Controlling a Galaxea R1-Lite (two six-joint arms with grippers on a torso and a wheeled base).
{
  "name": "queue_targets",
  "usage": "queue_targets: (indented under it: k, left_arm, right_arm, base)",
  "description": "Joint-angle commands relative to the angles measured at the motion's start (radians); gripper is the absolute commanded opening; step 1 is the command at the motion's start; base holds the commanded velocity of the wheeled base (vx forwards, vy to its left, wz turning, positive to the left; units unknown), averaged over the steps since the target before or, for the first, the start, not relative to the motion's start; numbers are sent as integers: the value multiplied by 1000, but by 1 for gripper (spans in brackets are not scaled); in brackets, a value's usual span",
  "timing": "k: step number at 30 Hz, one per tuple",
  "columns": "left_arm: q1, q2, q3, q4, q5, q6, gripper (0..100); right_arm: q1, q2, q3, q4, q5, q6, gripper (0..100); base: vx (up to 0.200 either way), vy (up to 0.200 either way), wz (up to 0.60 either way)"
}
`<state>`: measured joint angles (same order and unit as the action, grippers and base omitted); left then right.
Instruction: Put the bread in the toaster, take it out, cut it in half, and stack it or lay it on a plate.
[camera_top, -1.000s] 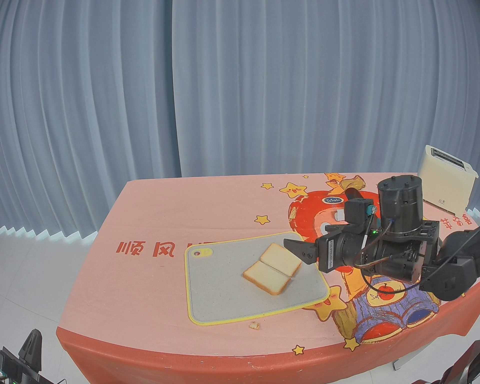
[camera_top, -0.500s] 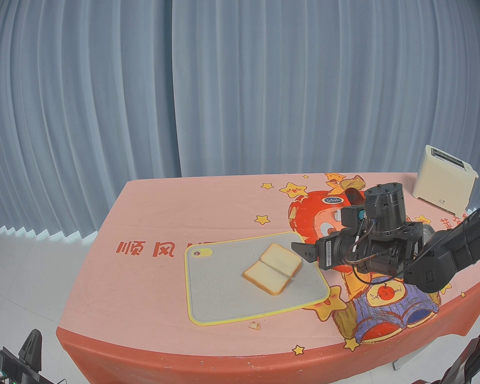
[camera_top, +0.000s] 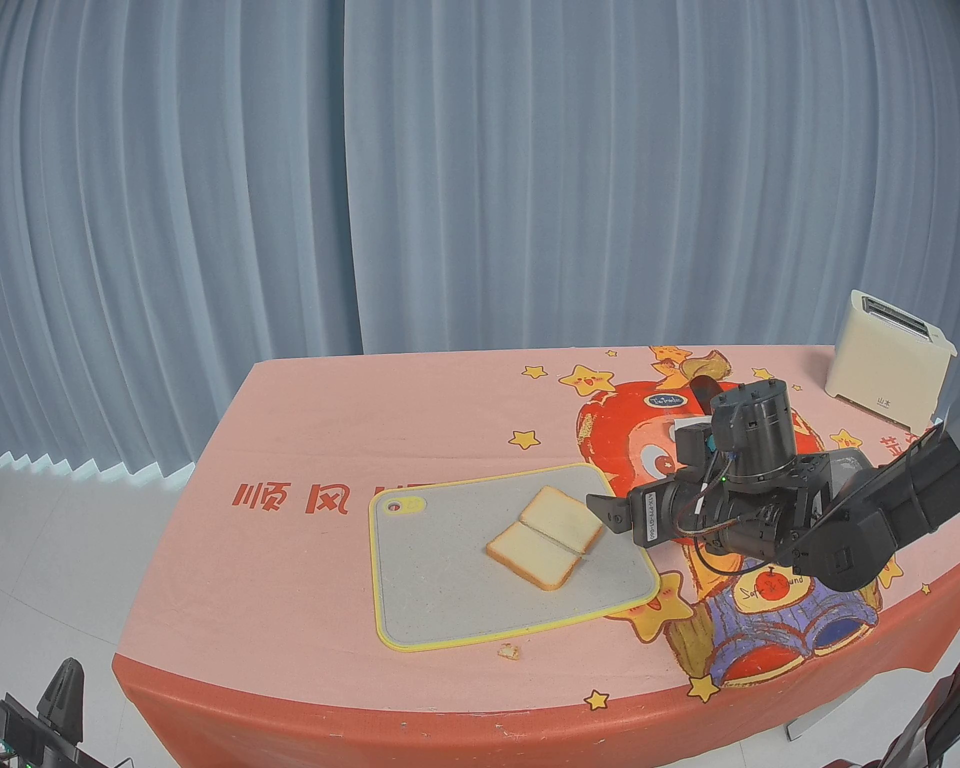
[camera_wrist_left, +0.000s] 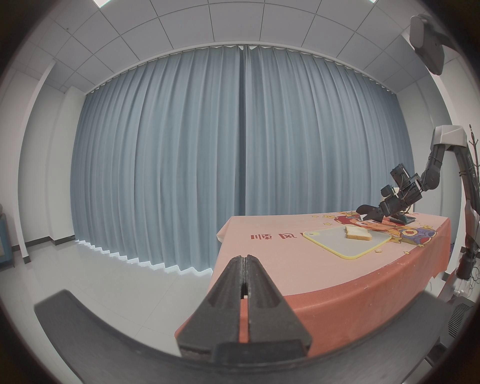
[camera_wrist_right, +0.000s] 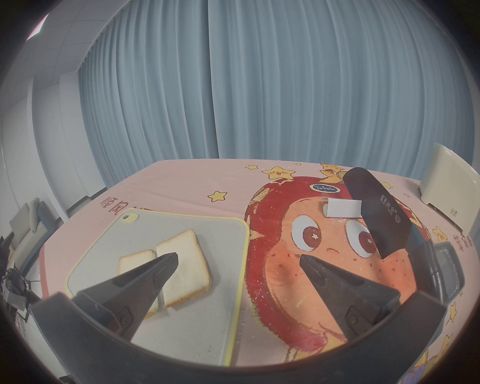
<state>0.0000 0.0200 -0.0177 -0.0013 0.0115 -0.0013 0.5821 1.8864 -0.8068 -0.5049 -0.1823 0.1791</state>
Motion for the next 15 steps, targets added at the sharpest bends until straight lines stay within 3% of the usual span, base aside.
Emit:
queue_targets:
  k: [1,15]
  left_arm:
    - [0,1,18,0,1,0,0]
    - [0,1,18,0,1,0,0]
  right_arm:
    - [2,13,6,0,-8,0,100]
    - [13,28,8,-1,-22,-13,100]
  base:
    - [0,0,0]
    - [0,0,0]
